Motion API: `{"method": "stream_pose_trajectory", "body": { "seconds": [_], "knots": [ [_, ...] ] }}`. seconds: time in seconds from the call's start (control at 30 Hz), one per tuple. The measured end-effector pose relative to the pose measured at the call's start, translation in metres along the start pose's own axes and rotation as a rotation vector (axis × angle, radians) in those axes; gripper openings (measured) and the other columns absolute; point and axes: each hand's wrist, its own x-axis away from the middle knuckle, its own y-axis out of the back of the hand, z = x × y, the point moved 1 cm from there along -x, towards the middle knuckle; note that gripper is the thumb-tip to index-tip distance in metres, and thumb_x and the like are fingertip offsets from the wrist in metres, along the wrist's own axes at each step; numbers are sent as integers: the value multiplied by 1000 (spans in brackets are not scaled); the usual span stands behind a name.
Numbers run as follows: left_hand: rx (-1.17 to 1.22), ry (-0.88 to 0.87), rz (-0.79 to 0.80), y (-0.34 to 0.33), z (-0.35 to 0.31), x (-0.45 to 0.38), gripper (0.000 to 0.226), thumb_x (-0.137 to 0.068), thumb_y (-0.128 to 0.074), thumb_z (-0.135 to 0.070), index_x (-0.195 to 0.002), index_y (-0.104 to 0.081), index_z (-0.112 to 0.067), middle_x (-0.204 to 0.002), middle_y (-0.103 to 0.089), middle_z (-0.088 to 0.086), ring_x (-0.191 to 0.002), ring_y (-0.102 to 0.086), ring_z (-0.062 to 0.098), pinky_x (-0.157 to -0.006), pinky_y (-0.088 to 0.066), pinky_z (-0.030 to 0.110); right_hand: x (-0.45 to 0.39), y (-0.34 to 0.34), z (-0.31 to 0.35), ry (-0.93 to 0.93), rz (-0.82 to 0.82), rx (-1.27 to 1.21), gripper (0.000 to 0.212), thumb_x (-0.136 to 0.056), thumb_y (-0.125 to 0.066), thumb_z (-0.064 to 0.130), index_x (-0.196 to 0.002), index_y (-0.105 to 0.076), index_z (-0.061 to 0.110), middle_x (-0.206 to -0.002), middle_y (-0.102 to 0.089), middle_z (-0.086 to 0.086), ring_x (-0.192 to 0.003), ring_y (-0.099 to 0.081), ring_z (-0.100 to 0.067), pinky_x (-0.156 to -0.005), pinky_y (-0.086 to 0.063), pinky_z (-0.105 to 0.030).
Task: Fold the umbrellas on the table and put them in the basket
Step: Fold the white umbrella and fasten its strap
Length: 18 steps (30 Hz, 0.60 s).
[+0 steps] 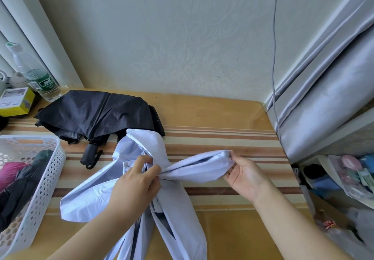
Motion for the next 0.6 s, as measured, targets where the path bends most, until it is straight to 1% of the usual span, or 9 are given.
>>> {"method": "stream_pose_trajectory", "body": {
  "seconds": [0.03,0.13,0.23,0.3,0.37,0.47,0.53,0.57,0.6],
  "knots": [
    [4,-7,2,1,-3,-2,9,-79,-41,-21,-83,-48,-23,-103,-45,-3,-39,-44,24,-36,-23,20,-1,1,3,-1,-7,10,24,-100,-43,14,-100,-64,1,-89,-68,-12,-76,-69,-18,-65,-59,-27],
    [-21,-36,9,1,-13,-6,22,-77,-37,-22,-71,-57,-15,-101,-44,-6,-42,-46,23,-35,-22,19,-8,8,7,-21,-78,77,24,-101,-44,15,-93,-63,2,-82,-66,-10,-70,-67,-18,-61,-57,-26],
    [-16,-7,17,0,-15,-7,21,-77,-37,-22,-72,-55,-15,-101,-44,-6,-41,-42,23,-35,-23,19,-10,11,12,-62,-136,169,24,-94,-57,25,-98,-63,2,-84,-69,-11,-73,-68,-19,-66,-56,-29],
    [-10,30,21,-1,-9,-6,18,-77,-36,-22,-73,-52,-15,-101,-44,-6,-40,-36,22,-35,-23,19,-9,13,16,-90,-115,304,52,-79,-69,34,-123,-55,9,-105,-69,-11,-87,-68,-21,-75,-53,-32],
    [-7,52,31,-1,-5,-6,16,-77,-36,-22,-74,-50,-17,-100,-44,-6,-40,-34,21,-35,-24,19,-5,14,16,-113,-92,496,78,-72,-77,31,-140,-39,25,-124,-62,-8,-96,-66,-21,-80,-50,-32],
    [-9,44,38,-2,-6,-7,11,-76,-36,-23,-77,-47,-20,-100,-45,-6,-40,-34,20,-34,-25,19,-1,2,12,-76,-98,893,84,-75,-81,14,-143,-34,36,-142,-43,-4,-115,-55,-21,-90,-51,-34],
    [-16,29,39,-3,-7,-7,12,-76,-37,-22,-77,-48,-19,-100,-46,-5,-40,-33,19,-35,-22,18,-3,-7,7,-12,-150,1256,76,-78,-75,14,-140,-37,36,-145,-29,1,-111,-48,-16,-74,-51,-25],
    [-18,28,37,-4,-7,-7,13,-76,-37,-22,-76,-50,-19,-100,-47,-5,-40,-32,19,-36,-20,16,-3,-11,5,14,-153,1376,70,-79,-72,15,-137,-40,36,-142,-26,4,-104,-47,-14,-65,-48,-20],
    [-17,35,33,-4,-5,-7,13,-76,-37,-22,-76,-49,-19,-100,-47,-5,-41,-31,19,-37,-19,15,-4,-12,3,17,-130,1440,64,-79,-71,17,-133,-43,35,-138,-27,5,-98,-48,-13,-62,-46,-17]
  ]
}}
